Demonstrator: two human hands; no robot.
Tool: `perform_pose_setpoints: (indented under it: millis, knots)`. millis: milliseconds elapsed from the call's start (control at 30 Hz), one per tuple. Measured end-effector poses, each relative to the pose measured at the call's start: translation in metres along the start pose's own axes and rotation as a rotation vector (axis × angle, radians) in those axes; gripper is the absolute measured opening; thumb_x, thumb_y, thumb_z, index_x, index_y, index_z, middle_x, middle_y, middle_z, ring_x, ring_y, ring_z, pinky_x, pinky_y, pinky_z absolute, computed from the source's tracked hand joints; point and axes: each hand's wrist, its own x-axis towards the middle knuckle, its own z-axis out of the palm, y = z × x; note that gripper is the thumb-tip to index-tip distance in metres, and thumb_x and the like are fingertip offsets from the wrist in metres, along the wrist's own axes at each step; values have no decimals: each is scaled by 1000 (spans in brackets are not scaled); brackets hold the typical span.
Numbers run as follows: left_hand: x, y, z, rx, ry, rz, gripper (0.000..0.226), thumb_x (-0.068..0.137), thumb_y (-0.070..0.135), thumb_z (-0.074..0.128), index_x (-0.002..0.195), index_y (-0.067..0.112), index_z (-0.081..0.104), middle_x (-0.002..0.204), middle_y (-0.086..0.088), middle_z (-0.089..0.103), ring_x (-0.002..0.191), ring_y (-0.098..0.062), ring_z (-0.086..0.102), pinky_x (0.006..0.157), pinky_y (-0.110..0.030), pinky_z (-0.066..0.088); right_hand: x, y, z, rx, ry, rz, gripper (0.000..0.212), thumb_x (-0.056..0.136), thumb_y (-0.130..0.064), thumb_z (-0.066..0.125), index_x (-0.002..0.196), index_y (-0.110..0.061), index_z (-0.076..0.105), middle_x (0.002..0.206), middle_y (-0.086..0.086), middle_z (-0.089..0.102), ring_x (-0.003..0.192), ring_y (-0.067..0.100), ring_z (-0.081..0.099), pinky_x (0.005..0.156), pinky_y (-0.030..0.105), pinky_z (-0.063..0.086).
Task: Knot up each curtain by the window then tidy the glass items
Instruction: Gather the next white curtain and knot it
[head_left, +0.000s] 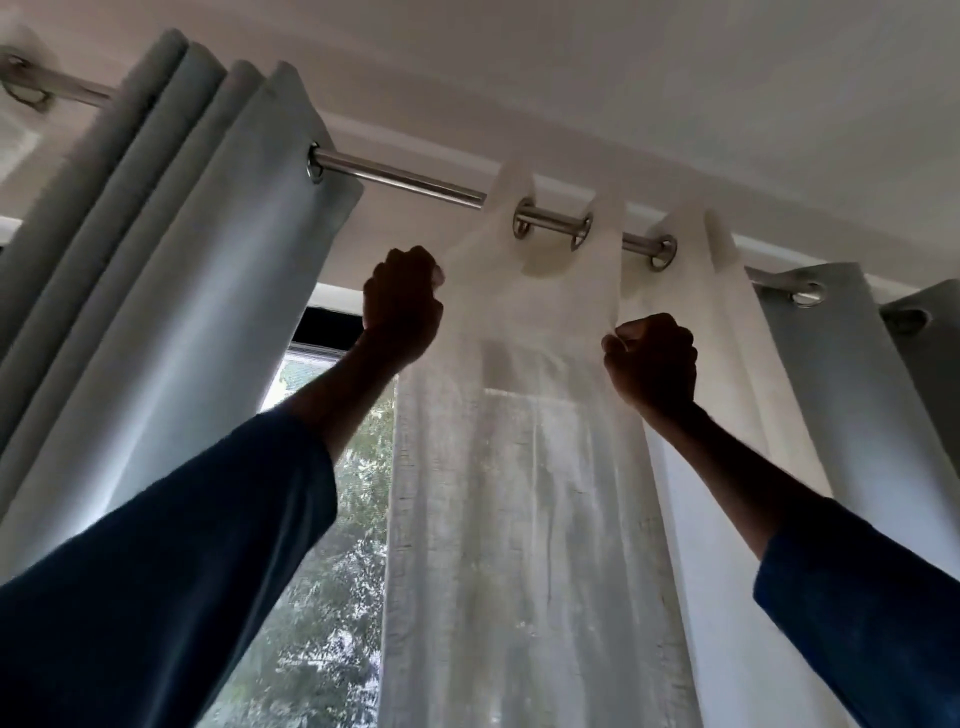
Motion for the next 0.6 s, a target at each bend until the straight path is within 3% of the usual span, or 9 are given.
perform_pose_setpoints:
  millis: [200, 367, 500, 600]
  knots:
    - [7, -59, -31, 117, 98, -17, 29, 85, 3, 59, 108, 19, 68, 111, -11, 64, 106, -34, 59, 90, -42, 46, -2, -21, 8, 53, 12, 10, 43, 83, -18, 65, 50, -4, 41, 46, 5, 44, 49, 20, 51, 60, 25, 35]
    - [3, -66, -43, 105, 158, 18, 28, 87, 0, 57, 108, 14, 67, 108, -16, 61, 101, -37, 58, 88, -42, 46, -8, -35, 18, 111, 42, 62, 33, 77, -17, 65, 53, 0, 49, 47, 12, 52, 48, 26, 56, 55, 25, 40]
    - [3, -51, -45, 14, 36, 103, 28, 79, 8, 60, 99, 22, 74, 103, -9, 71, 98, -30, 67, 88, -37, 55, -17, -47, 20, 85, 50, -3, 35, 76, -17, 63, 52, 0, 45, 43, 6, 44, 46, 25, 48, 56, 25, 34]
    - [4, -36, -47, -97, -105, 158, 27, 70, 18, 61, 90, 25, 76, 93, -1, 76, 88, -20, 72, 86, -33, 58, -19, -74, 24, 57, 53, -91, 41, 80, -18, 65, 50, -4, 41, 47, 2, 42, 54, 30, 53, 61, 25, 32]
